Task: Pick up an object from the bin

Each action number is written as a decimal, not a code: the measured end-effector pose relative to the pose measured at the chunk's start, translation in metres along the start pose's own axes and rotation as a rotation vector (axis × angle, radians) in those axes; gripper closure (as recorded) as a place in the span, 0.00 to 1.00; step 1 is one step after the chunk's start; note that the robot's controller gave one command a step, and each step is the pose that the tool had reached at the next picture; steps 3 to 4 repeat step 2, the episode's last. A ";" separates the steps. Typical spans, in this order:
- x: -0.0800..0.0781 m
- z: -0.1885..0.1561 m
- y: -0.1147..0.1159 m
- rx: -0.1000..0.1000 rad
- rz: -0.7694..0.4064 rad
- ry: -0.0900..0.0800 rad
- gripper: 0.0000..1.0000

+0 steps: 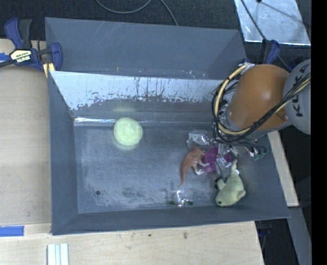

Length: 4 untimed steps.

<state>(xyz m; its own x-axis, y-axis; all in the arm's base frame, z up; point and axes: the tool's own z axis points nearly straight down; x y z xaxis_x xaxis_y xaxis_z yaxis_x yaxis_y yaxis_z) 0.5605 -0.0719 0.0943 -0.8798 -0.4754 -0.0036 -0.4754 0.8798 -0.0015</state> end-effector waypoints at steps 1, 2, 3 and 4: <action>0.000 0.013 0.002 0.001 0.216 -0.003 0.00; -0.012 0.021 -0.014 -0.004 0.073 -0.009 1.00; -0.012 0.021 -0.014 -0.004 0.073 -0.009 1.00; -0.012 0.021 -0.014 -0.004 0.073 -0.009 1.00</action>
Offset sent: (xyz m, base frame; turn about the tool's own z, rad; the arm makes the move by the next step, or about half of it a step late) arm 0.0136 -0.0116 -0.0243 0.0732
